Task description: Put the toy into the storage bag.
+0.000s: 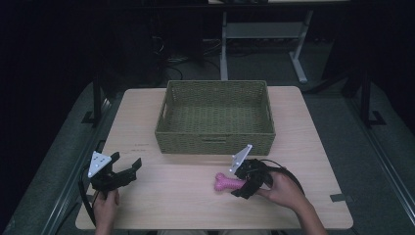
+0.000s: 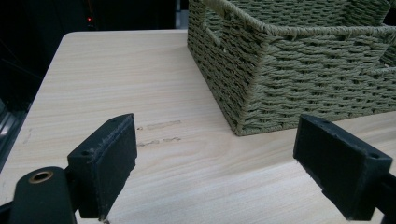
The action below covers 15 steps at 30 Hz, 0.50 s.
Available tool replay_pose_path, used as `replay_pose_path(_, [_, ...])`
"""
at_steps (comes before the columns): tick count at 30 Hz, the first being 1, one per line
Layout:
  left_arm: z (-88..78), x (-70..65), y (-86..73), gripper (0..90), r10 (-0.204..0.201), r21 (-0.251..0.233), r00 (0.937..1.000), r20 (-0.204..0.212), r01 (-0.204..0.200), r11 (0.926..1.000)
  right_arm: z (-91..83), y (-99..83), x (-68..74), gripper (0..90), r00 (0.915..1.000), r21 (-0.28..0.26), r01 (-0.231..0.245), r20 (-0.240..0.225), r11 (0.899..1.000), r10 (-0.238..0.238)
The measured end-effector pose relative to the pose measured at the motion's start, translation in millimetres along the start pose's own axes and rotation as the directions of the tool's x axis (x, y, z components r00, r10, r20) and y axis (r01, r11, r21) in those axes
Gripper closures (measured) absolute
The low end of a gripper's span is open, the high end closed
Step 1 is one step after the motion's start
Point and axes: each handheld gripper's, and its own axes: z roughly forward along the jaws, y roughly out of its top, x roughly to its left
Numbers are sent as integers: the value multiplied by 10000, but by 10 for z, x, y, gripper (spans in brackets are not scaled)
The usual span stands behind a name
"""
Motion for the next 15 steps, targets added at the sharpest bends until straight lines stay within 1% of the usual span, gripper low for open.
replay_pose_path(1, [0, 1, 0, 130, 0, -4, 10000, 10, 0, 10000, 29, 1, -4, 327, 10000, 155, 5, 35, 9999, -5])
replay_pose_path(6, [-5, 4, 0, 130, -22, -17, 10000, 14, 22, 10000, 64, 8, -27, 382, 10000, 243, 28, 36, 9997, -29])
replay_pose_path(15, [-18, 7, 3, 130, -8, -64, 10000, 11, 8, 10000, 141, 21, -47, 437, 9998, 589, 43, 213, 9983, -56])
